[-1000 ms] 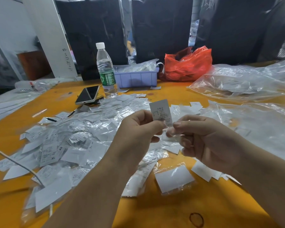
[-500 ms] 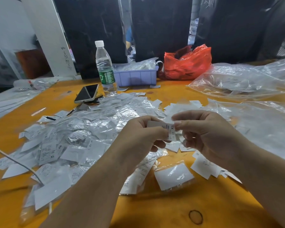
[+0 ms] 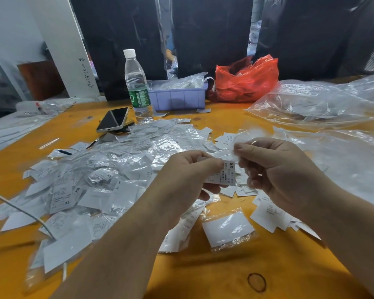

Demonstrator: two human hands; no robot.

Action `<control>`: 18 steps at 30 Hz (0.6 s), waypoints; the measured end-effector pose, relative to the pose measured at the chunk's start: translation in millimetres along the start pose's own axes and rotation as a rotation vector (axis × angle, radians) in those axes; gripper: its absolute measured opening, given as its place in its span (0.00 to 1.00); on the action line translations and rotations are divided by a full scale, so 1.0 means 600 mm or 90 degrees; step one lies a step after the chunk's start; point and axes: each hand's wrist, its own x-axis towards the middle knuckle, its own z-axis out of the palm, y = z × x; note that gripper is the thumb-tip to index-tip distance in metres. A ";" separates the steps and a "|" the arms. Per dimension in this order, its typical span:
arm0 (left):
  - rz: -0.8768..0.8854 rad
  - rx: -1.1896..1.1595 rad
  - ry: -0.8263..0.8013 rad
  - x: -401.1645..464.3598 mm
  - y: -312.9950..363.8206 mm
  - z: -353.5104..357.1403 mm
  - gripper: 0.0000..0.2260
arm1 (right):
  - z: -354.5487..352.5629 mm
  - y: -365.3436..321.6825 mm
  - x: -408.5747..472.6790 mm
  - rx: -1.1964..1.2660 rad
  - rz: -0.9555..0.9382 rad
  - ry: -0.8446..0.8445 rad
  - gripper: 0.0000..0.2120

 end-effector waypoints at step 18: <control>0.022 0.003 0.100 0.001 -0.005 -0.001 0.12 | 0.005 0.000 -0.008 -0.037 -0.032 0.023 0.07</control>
